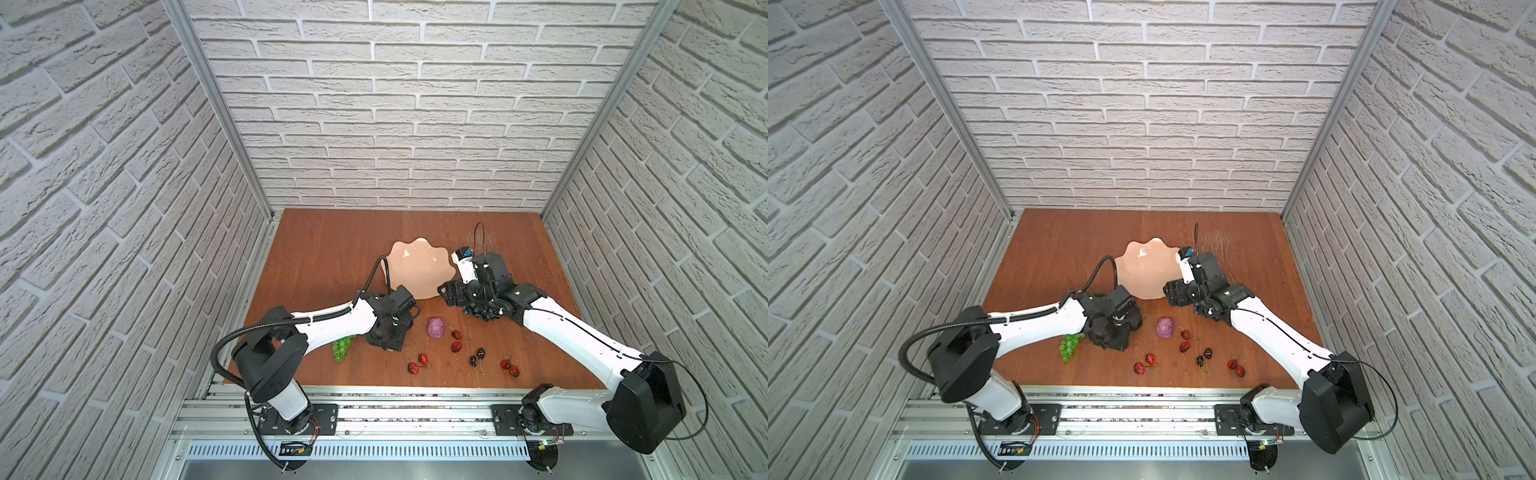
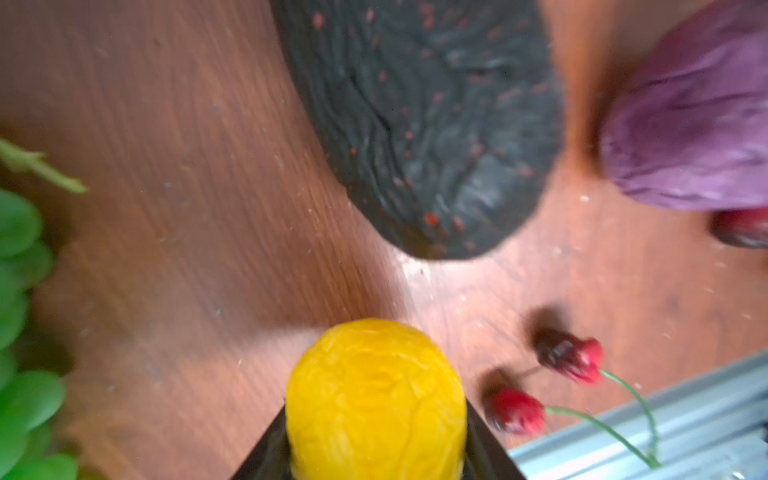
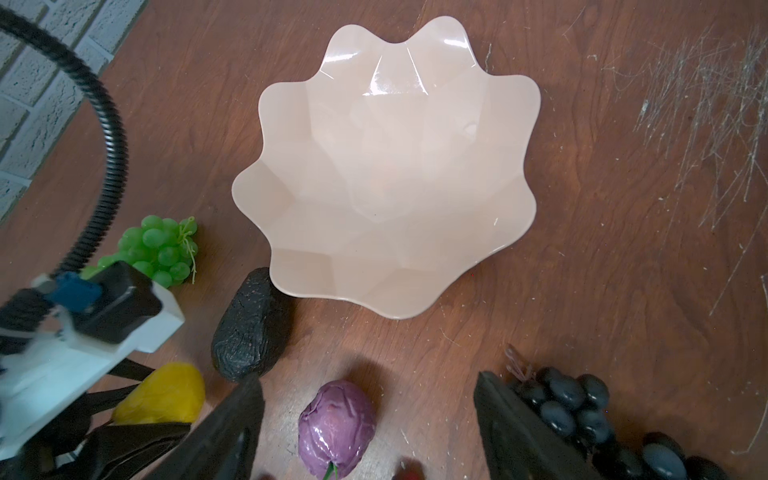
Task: Place and organize the fake fruits in the fruit bowl
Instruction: 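Lift the yellow pear with the left gripper and carry it over the bowl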
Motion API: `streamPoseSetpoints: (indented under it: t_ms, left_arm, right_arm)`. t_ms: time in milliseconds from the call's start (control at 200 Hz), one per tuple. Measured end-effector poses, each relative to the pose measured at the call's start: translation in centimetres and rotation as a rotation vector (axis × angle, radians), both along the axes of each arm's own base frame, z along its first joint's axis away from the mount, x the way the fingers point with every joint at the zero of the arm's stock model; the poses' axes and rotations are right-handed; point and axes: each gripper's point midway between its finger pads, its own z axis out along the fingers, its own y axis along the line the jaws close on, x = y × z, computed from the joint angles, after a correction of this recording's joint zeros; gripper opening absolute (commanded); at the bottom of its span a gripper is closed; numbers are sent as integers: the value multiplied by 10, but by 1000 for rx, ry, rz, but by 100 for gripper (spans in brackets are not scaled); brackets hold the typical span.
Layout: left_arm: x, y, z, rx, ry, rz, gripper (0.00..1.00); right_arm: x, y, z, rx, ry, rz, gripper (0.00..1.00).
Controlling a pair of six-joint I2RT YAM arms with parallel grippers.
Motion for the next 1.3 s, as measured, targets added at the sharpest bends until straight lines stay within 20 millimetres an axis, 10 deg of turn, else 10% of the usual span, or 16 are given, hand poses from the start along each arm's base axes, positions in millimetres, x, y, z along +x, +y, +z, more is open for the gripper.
streamPoseSetpoints:
  t_ms: [230, 505, 910, 1300]
  left_arm:
    - [17, 0, 57, -98, -53, 5, 34]
    - [128, -24, 114, -160, -214, 10, 34]
    - [247, -87, 75, -120, -271, -93, 30]
    - [270, -101, 32, -81, -241, -112, 30]
  right_arm:
    - [0, 1, 0, 1, -1, 3, 81]
    - [1, 4, 2, 1, -7, 9, 81]
    - [-12, -6, 16, -21, -31, 11, 81]
    - [-28, -17, 9, -54, -1, 8, 81]
